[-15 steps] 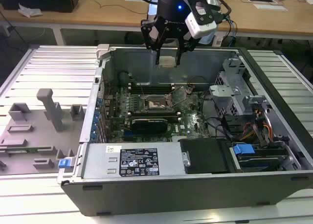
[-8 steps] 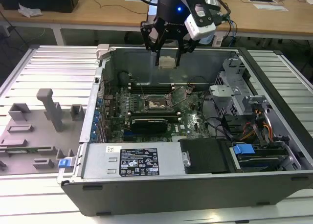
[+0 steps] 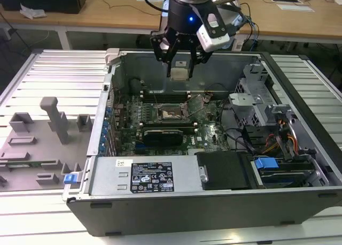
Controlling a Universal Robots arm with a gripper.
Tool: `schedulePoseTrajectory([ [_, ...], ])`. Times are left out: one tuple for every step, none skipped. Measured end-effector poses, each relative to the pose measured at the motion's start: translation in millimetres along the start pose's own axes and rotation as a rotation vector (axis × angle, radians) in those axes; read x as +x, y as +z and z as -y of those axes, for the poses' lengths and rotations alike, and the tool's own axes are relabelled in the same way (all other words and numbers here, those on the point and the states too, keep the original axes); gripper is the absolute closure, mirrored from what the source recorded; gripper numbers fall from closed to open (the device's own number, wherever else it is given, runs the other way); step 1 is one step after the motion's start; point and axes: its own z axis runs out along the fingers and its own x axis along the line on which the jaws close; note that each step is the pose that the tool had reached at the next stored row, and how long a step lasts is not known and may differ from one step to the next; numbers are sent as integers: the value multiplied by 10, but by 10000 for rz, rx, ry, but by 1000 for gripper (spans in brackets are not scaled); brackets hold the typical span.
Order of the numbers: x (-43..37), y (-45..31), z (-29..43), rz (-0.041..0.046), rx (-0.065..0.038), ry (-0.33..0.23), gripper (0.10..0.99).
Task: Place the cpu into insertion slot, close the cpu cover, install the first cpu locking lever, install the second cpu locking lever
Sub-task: 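Place the cpu into insertion slot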
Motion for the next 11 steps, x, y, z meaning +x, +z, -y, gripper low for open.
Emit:
schedulePoseTrajectory([
  [4,24,2,6,44,56,549],
  [5,33,3,12,46,136,549],
  [5,42,3,20,45,228,549],
  [5,67,6,51,38,624,549],
  [5,78,6,71,34,864,549],
  [5,90,8,92,28,1127,549],
  [4,104,9,118,22,1459,549],
  [4,114,10,137,17,1684,549],
  [4,121,10,149,15,1835,549],
  [4,129,11,166,10,2053,549],
  [4,134,11,177,8,2189,549],
])
